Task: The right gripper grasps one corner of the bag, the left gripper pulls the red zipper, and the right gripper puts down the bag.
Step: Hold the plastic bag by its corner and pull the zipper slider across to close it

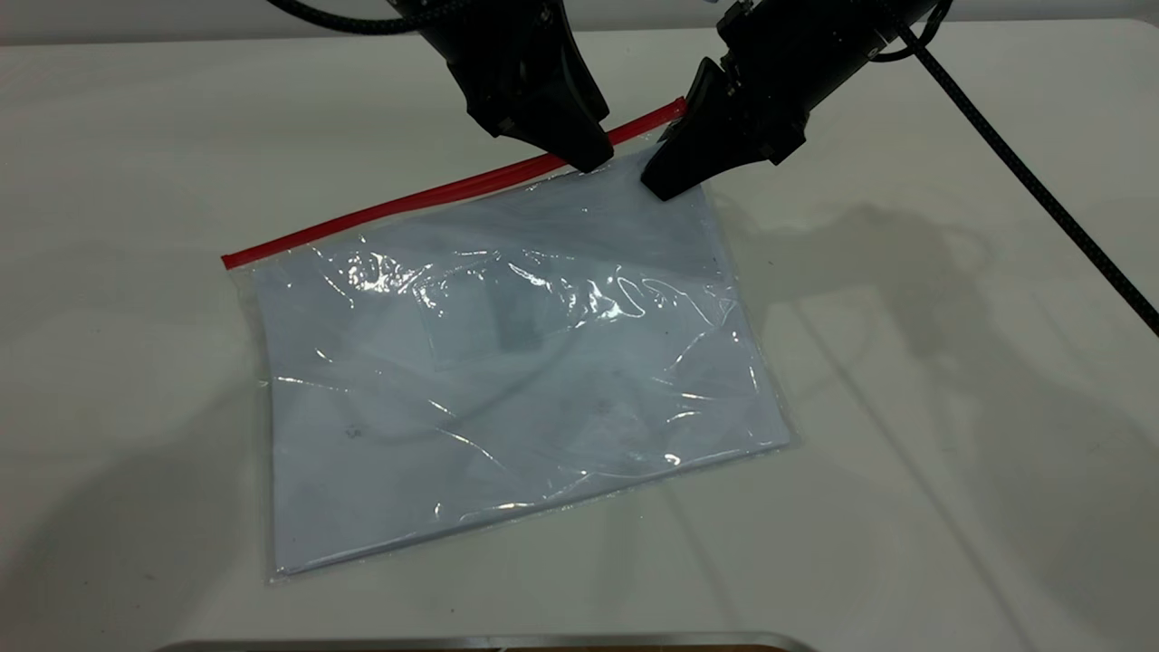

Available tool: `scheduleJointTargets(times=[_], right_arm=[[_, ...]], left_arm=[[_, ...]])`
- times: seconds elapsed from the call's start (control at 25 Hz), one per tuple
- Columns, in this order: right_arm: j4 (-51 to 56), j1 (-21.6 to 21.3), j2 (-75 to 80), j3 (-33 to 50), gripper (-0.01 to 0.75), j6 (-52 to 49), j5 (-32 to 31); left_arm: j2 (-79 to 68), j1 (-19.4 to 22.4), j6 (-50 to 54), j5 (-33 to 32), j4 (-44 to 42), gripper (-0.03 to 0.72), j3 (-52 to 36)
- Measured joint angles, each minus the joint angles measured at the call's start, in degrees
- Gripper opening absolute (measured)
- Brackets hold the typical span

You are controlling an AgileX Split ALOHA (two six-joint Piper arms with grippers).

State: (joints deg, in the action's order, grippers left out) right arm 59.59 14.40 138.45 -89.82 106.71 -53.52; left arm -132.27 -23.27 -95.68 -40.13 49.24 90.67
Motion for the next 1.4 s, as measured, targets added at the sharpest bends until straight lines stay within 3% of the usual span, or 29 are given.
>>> scheduleJointTargets(times=[0.64, 0.76, 1.12, 1.4], right_arm=[[0.0, 0.0, 0.0, 0.0, 0.033, -0.1, 0.0], [0.0, 0.0, 0.0, 0.0, 0.033, -0.1, 0.0], [0.0, 0.0, 0.0, 0.0, 0.034, -0.2, 0.1], [0.0, -0.4, 0.0, 0.0, 0.034, -2.4, 0.2]], left_arm=[[-1.5, 0.0, -0.8, 1.9, 2.8, 0.45, 0.0], [-1.5, 0.0, -1.0, 1.9, 2.9, 0.391, 0.0], [-1.7, 0.0, -1.2, 1.7, 3.7, 0.084, 0.0], [-1.9, 0.0, -0.9, 1.8, 4.2, 0.049, 0.0]])
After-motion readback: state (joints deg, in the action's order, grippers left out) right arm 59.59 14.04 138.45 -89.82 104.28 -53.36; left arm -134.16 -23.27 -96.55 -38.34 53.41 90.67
